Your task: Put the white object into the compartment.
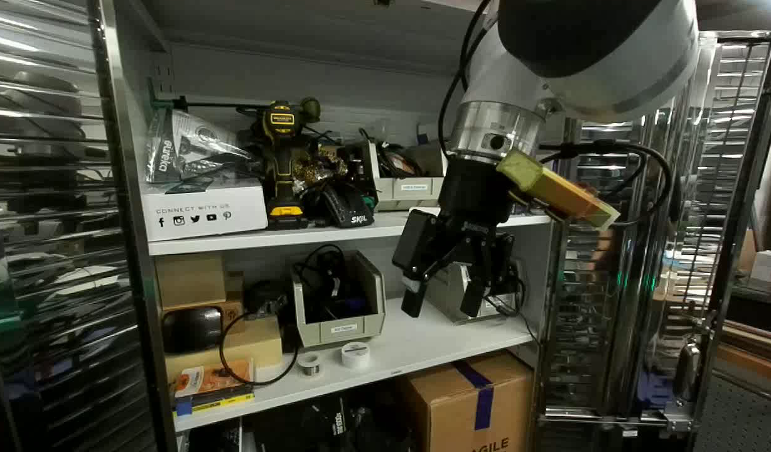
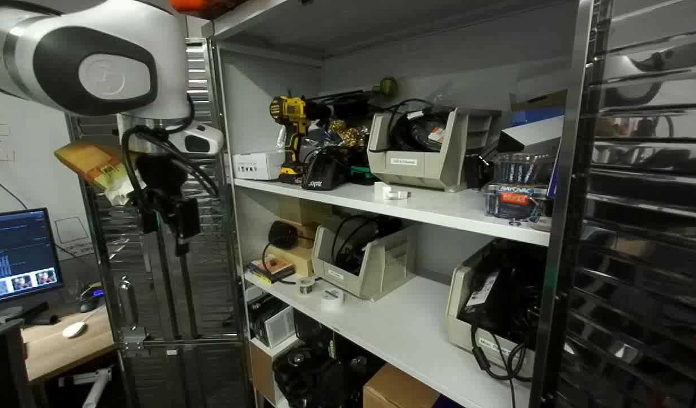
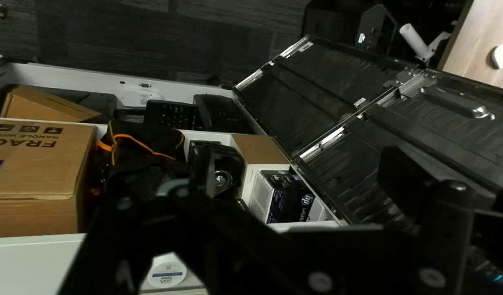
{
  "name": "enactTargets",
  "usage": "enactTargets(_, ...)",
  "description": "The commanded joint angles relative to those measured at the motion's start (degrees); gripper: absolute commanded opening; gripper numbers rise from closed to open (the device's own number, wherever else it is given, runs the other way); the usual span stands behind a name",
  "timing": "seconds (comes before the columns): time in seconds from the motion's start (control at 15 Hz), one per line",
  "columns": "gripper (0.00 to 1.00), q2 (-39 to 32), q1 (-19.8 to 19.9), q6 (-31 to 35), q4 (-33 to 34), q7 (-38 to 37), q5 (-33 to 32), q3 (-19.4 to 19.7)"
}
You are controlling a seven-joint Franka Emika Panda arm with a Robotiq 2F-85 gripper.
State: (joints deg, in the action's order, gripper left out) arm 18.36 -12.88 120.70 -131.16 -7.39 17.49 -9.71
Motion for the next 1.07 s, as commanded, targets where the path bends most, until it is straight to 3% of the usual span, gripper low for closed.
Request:
enactTargets(0.0,1.0,0.0,0.4,-0.2,0.3,0.1,0.1,-0.4)
enactTargets(0.33,1.0,0.1,0.4,-0.2,0.8,0.1,0.1,-0.4)
enactTargets(0.53,1.0,-0.6,1.4,-0.6,2.1,4.2,-3.1,0.7)
enactTargets(0.8,1.0,-5.0,2.9,-4.3,9.5,14.7,-7.9,3.7)
enactTargets(1.0,1.0,-12.1,3.4,-9.0,19.0,26.6,-9.2,6.1)
